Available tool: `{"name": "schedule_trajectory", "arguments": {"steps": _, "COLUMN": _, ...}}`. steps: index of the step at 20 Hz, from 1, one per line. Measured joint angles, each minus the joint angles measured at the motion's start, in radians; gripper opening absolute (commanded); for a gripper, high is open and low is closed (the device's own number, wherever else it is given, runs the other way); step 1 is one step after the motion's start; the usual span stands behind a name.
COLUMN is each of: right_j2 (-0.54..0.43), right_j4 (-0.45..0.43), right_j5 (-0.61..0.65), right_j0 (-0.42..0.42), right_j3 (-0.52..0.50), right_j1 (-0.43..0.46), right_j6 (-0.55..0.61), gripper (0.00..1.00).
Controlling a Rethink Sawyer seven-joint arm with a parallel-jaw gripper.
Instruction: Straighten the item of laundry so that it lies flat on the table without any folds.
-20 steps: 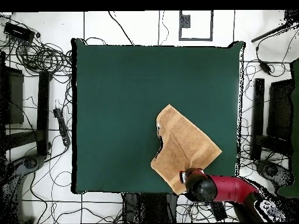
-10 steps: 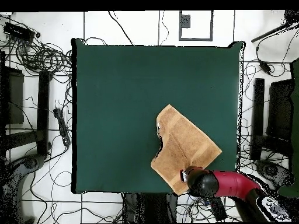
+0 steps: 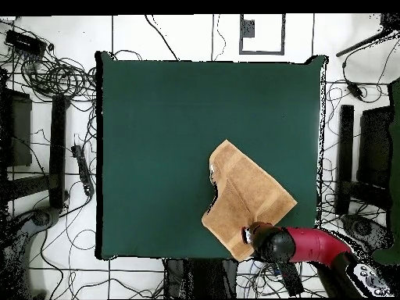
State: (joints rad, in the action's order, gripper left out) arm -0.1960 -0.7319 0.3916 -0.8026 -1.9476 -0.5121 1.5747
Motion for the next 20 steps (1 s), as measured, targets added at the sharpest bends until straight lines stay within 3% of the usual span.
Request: {"name": "schedule_trajectory", "arguments": {"steps": 20, "right_j2": -0.019, "right_j4": -0.034, "right_j5": 0.026, "right_j0": -0.001, "right_j3": 0.125, "right_j1": -0.059, "right_j6": 0.000, "gripper": 0.00}}
